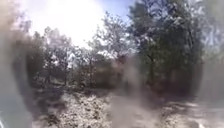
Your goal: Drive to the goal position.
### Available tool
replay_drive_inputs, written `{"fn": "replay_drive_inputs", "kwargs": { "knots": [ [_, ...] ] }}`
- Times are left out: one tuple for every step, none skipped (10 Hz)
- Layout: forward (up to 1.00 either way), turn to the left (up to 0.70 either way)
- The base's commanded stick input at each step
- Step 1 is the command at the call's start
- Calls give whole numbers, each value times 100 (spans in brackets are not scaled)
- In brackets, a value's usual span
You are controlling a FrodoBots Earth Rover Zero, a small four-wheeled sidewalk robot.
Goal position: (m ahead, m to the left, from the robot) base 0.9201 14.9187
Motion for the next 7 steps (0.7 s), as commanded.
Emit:
{"fn": "replay_drive_inputs", "kwargs": {
  "knots": [
    [70, 0],
    [70, 5],
    [70, 8],
    [70, 11],
    [70, 14],
    [70, 14],
    [70, 14]
  ]
}}
